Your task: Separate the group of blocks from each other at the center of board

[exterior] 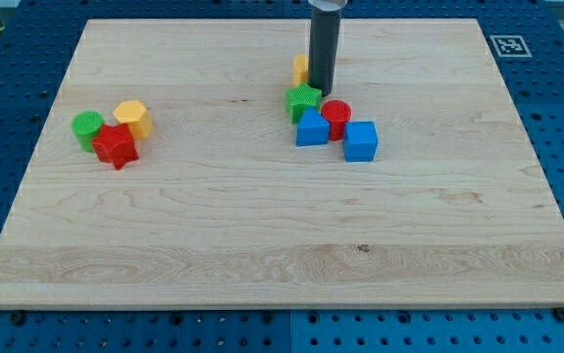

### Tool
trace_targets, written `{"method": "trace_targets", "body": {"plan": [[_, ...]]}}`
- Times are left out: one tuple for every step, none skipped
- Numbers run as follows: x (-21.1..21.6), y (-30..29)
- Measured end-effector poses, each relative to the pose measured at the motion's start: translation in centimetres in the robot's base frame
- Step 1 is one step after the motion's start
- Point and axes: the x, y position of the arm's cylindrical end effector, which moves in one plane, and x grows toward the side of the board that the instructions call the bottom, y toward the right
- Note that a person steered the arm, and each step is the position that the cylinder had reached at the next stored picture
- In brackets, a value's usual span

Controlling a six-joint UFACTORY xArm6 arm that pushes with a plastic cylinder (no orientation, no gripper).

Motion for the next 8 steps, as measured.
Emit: {"method": "trace_targets", "body": {"plan": [[1.3,1.6],[2.6,3.2],[2.8,1.2],[2.8,-3.9],[2.7,-5.5],[2.7,-4.4],[3.4,-2.1],[4.7,-1.7]]}}
